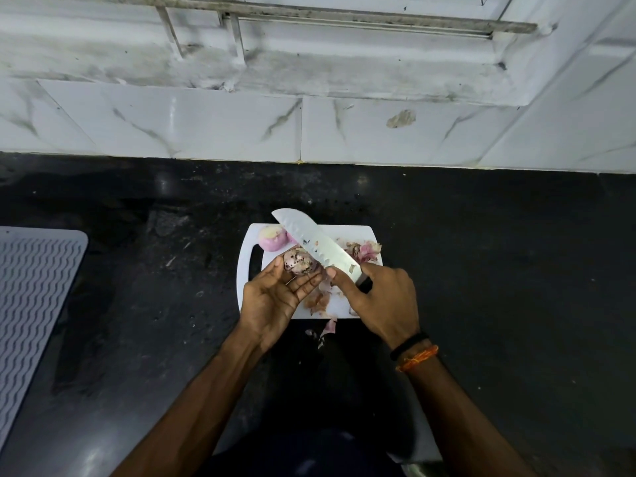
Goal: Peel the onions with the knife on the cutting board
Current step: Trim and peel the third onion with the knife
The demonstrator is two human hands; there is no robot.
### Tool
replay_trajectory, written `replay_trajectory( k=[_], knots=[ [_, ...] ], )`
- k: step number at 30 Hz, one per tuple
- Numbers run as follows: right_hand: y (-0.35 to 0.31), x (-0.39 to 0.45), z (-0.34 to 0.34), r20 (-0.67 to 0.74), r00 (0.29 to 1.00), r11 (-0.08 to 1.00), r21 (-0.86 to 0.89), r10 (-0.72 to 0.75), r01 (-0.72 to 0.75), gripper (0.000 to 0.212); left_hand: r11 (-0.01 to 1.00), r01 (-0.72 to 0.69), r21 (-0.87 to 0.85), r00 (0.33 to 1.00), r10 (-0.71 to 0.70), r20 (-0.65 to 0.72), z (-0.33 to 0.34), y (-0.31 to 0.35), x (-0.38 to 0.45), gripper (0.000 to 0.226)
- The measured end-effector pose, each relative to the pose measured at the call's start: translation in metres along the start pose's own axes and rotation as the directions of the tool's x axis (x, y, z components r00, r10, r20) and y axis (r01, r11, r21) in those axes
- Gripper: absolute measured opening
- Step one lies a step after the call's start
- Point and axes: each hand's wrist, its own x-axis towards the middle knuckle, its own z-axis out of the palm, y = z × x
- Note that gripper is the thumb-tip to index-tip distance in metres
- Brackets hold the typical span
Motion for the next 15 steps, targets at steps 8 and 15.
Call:
replay_trajectory(
  k=[8,15],
  knots=[
    [-0.0007,-0.0009,0.0062,0.007,1.0,0.998,-0.065,0.005,-0.005,0.079,1.0,0.001,0.008,0.999,0.0,-0.033,-0.0036,-0.0024,0.0032,0.049],
    [-0.0028,-0.0039,0.0057,-0.004,1.0,0.999,-0.04,0.009,-0.009,0.065,1.0,0.013,-0.004,0.999,-0.013,-0.035,-0.0046,-0.0042,0.0021,0.042]
  ],
)
